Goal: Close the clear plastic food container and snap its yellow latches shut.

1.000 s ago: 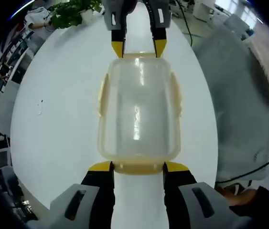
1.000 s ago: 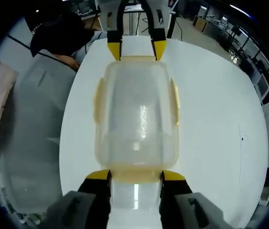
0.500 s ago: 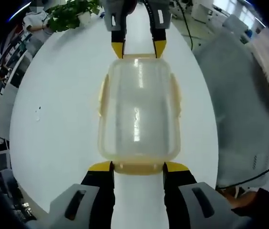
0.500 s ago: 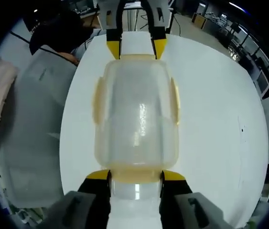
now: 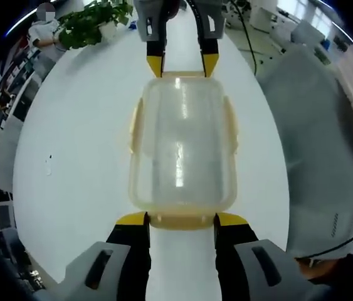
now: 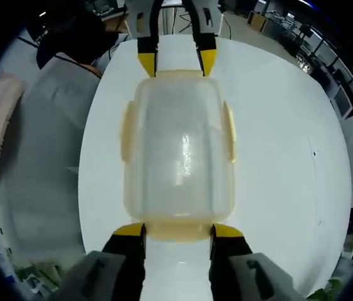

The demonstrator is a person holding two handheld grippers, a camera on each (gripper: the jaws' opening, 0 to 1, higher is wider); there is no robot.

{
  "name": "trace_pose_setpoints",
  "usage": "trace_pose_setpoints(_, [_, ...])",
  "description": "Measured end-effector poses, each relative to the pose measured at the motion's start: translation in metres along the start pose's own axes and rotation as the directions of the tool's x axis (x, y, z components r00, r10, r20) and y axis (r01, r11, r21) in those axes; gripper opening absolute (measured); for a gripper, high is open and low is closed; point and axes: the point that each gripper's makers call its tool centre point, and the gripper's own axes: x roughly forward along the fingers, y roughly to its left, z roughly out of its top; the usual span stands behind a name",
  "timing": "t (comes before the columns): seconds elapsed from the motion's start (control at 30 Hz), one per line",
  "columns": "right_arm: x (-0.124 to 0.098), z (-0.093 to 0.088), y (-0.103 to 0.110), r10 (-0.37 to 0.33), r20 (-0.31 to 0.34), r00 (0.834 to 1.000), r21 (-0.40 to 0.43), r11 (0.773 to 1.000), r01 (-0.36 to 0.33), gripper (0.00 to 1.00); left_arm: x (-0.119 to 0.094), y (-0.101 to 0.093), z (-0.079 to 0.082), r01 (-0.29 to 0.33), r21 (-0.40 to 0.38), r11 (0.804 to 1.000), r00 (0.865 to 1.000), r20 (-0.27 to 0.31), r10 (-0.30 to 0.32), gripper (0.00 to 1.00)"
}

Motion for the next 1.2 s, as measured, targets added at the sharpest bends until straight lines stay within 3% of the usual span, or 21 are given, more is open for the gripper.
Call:
trace_pose_setpoints(0.63, [-0.011, -0.039, -0.004, 0.004, -0.04, 0.999, 0.02, 1.0, -0.003, 0.37, 0.011, 0.005, 0.038, 0.009, 0.009, 1.0, 0.999, 0.036, -0.009, 0.37])
trace_pose_setpoints(1.2, [0.001, -0.056, -0.002, 0.018, -0.063, 0.998, 0.024, 1.0, -0.016, 0.37, 0.027, 0.001, 0.047, 0.035, -0.003, 0.999, 0.999, 0.037, -0.035, 0.37])
